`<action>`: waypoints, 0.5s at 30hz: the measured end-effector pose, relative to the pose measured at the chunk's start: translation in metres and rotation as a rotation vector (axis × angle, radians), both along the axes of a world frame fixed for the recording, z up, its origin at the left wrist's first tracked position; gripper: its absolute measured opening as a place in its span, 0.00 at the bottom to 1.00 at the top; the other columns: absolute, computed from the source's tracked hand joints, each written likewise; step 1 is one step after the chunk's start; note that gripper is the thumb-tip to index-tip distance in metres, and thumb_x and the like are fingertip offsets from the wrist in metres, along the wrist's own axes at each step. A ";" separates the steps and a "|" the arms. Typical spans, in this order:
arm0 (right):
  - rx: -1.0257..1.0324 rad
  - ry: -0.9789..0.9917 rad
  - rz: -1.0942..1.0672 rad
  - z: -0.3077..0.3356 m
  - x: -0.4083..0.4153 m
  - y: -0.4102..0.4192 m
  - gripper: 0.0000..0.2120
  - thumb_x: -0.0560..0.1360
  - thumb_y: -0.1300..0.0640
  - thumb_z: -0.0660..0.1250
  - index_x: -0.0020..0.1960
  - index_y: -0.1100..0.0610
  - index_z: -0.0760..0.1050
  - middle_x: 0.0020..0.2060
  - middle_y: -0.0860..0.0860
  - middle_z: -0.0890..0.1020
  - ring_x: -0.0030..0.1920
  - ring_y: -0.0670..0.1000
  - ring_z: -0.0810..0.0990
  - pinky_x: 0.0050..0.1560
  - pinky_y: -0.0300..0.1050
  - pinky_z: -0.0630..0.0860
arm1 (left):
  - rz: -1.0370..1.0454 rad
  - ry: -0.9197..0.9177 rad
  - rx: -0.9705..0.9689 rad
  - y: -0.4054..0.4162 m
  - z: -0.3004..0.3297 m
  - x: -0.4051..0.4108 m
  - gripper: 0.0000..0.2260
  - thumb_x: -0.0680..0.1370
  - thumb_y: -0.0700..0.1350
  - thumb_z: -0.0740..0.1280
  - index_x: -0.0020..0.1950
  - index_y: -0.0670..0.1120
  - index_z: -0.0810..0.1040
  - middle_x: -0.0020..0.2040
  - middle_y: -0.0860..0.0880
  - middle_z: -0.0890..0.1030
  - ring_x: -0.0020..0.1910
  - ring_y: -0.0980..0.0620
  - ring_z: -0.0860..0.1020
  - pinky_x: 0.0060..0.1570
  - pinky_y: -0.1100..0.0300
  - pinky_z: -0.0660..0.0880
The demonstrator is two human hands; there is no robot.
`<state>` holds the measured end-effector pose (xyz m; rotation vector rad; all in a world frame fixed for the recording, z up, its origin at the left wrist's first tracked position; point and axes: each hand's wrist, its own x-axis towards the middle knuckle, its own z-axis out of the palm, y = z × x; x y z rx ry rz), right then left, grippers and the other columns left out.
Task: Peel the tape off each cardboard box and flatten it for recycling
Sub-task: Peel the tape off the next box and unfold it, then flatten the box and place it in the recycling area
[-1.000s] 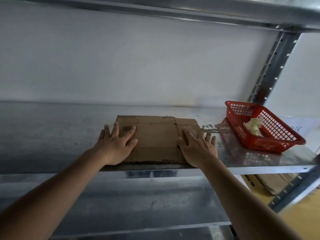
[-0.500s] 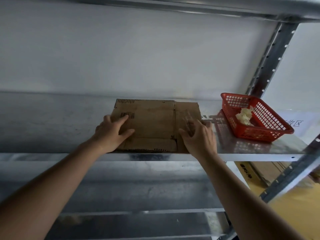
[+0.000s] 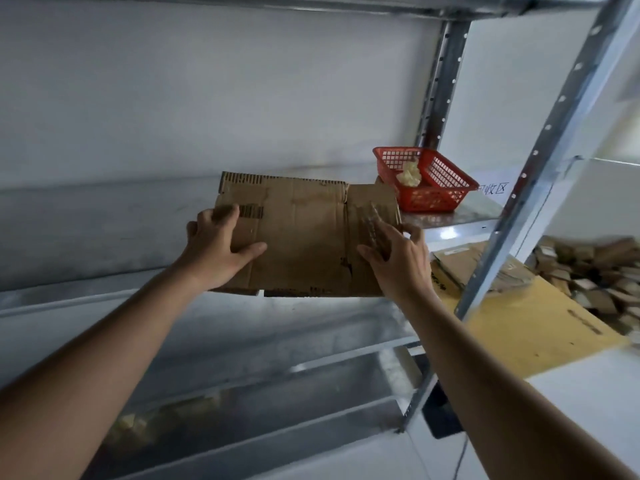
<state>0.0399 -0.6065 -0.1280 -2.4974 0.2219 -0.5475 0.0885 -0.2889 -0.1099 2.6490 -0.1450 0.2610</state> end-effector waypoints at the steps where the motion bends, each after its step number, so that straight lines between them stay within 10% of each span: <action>1: 0.009 -0.001 -0.027 -0.004 -0.016 -0.004 0.34 0.77 0.38 0.71 0.80 0.45 0.66 0.73 0.57 0.66 0.69 0.62 0.70 0.68 0.58 0.71 | -0.027 0.003 0.000 -0.005 -0.003 -0.008 0.44 0.75 0.69 0.67 0.84 0.52 0.55 0.76 0.41 0.58 0.74 0.34 0.58 0.75 0.41 0.59; 15: 0.072 0.093 -0.354 -0.050 -0.204 -0.128 0.33 0.78 0.41 0.71 0.80 0.49 0.68 0.75 0.59 0.66 0.73 0.63 0.69 0.72 0.63 0.70 | -0.358 0.137 0.022 -0.169 -0.055 -0.102 0.41 0.79 0.67 0.64 0.85 0.53 0.50 0.76 0.47 0.54 0.74 0.41 0.53 0.76 0.41 0.58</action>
